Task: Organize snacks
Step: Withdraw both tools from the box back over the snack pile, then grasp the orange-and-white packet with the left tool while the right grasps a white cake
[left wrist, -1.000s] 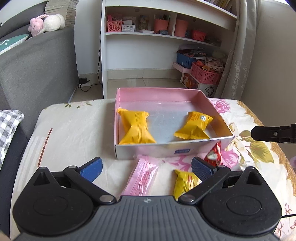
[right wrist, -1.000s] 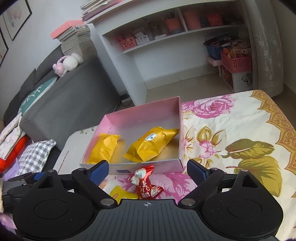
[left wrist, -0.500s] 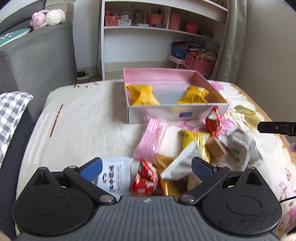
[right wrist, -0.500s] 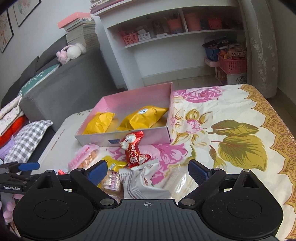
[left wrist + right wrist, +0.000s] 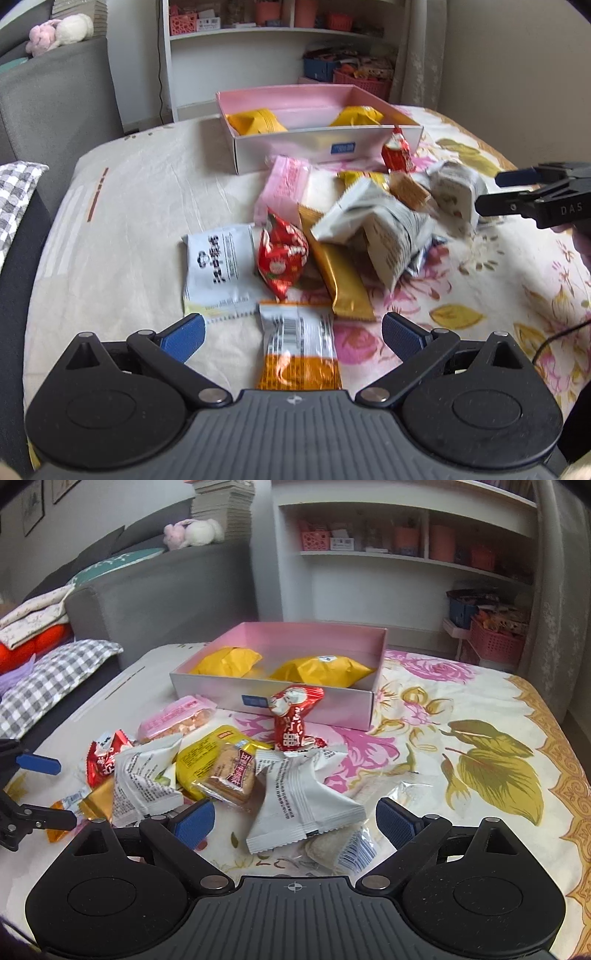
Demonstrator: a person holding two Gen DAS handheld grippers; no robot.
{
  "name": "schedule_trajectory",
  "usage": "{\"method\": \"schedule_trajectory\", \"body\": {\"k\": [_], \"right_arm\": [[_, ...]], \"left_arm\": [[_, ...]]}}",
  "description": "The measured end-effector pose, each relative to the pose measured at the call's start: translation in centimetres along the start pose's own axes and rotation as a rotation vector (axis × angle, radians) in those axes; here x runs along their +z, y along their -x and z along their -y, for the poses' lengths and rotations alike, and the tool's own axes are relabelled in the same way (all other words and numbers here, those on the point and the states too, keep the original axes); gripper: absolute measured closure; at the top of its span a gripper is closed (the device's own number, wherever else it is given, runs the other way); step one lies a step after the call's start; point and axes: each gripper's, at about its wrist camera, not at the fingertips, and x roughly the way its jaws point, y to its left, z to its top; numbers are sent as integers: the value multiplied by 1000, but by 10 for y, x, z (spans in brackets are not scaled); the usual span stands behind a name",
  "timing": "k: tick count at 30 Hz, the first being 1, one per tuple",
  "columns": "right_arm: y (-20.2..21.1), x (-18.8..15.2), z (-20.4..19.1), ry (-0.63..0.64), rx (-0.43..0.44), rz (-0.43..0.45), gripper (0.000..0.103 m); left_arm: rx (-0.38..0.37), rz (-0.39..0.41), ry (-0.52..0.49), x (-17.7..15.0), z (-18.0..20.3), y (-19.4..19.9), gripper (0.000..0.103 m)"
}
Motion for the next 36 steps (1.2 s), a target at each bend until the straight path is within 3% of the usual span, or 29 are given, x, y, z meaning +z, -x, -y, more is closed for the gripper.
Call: {"method": "schedule_trajectory", "body": {"k": [10, 16, 18, 28, 36], "right_arm": [[-16, 3, -13, 56, -23, -8, 7], [-24, 5, -13, 67, -36, -7, 7], [-25, 5, -13, 74, -36, -5, 7], [-30, 9, -11, 77, -56, 14, 12], [-37, 13, -8, 110, -76, 11, 29]], "left_arm": [[-1, -78, -31, -4, -1, -8, 28], [3, -83, -46, -3, -2, -4, 50], [1, -85, -44, -3, -3, -3, 64], [-3, -124, -37, 2, 0, -1, 67], [-10, -126, -51, 4, 3, 6, 67]]}}
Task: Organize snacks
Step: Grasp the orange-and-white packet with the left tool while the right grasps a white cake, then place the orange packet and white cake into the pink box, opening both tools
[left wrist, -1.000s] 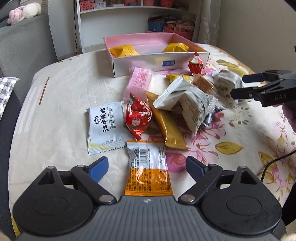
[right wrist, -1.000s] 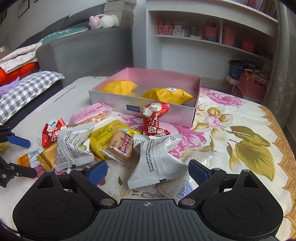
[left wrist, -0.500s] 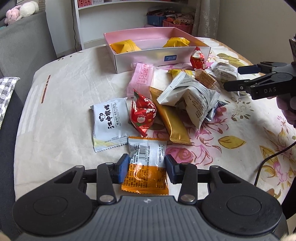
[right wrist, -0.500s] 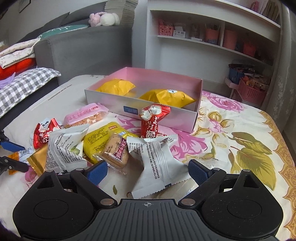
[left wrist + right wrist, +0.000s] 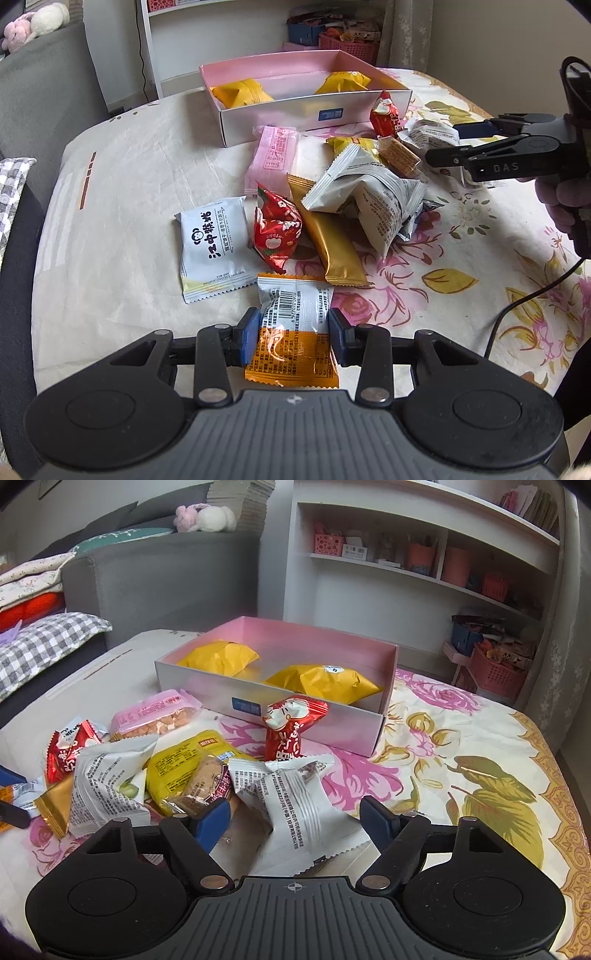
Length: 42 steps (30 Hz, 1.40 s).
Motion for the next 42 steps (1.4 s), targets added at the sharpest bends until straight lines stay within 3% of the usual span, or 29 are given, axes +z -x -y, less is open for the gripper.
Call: {"method": "schedule_trajectory", "body": {"k": [2, 5, 12, 23, 42], "right_arm": [[-3, 0, 1, 9, -9, -6, 34], [-6, 0, 1, 27, -22, -11, 49], [-1, 6, 2, 14, 3, -16, 64], [10, 16, 15, -124, 52, -76, 66], [35, 59, 18, -207, 92, -4, 66]], "left_arm": [[-1, 4, 1, 1, 0, 1, 67], [-4, 11, 6, 3, 0, 4, 67], [-16, 34, 19, 8, 0, 12, 67], [-44, 100, 46, 25, 2, 23, 67], [-63, 180, 141, 77, 7, 20, 67]]}}
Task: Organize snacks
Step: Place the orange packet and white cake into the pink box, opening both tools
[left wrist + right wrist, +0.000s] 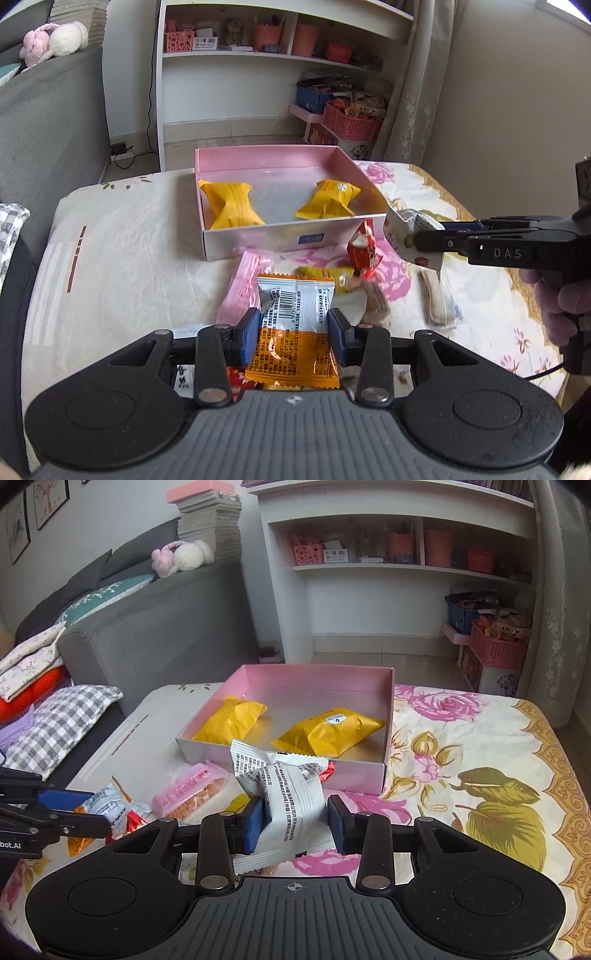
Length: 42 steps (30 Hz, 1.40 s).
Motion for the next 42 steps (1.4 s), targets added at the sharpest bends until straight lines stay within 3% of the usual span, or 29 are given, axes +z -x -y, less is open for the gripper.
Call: {"method": "schedule_trajectory", "body": {"k": [11, 21, 31, 42], "right_arm": [[-11, 31, 7, -79, 1, 37, 66], [-33, 49, 22, -174, -33, 40, 66], [-65, 60, 49, -292, -43, 37, 66], [-108, 83, 63, -269, -69, 63, 66]], "left_arm": [[23, 71, 96, 38, -2, -19, 67], [62, 88, 223, 60, -14, -53, 67], [62, 133, 249, 69, -10, -91, 67], [122, 111, 142, 81, -5, -131, 67]]}}
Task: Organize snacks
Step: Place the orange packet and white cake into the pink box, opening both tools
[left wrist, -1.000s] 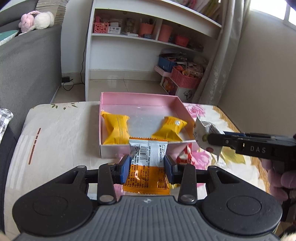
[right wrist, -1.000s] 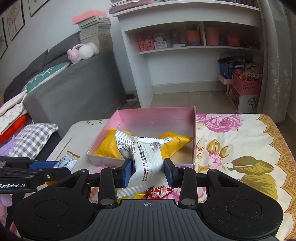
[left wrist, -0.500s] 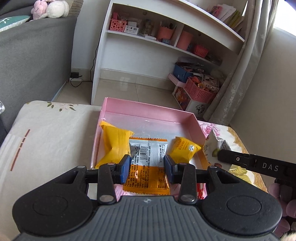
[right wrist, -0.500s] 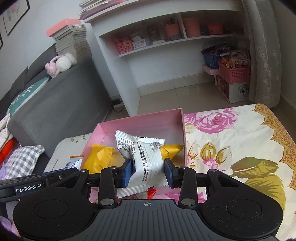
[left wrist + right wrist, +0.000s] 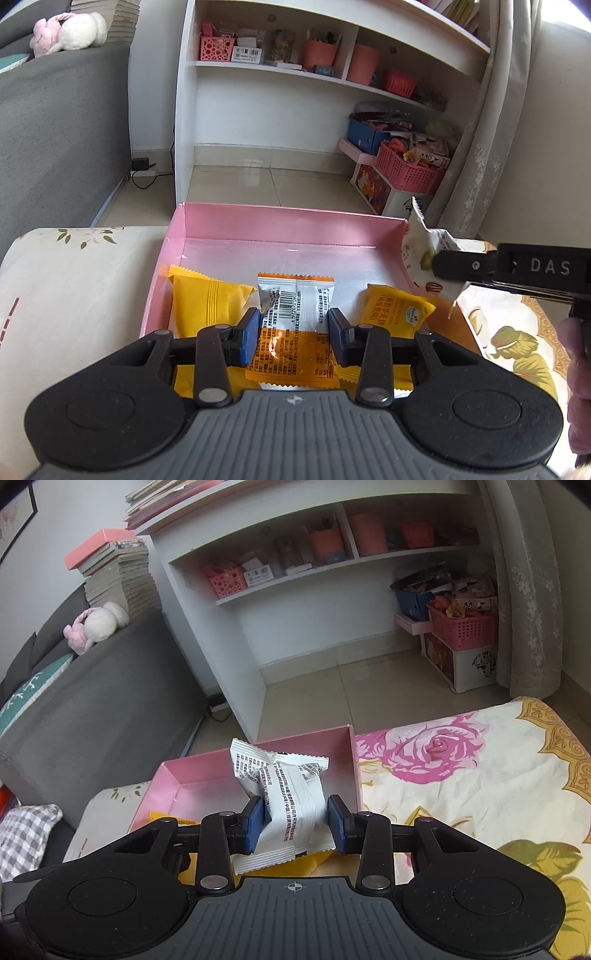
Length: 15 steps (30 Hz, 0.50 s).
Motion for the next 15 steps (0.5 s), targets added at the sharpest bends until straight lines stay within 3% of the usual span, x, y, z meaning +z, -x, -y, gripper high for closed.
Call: {"method": "schedule_trajectory", "body": {"k": [13, 15], "right_arm": [[-38, 5, 0, 47, -64, 29, 66], [-40, 4, 2, 43, -66, 33, 71]], "left_arm": [[22, -17, -61, -4, 2, -18, 67], [21, -18, -70, -3, 3, -20, 67]]}}
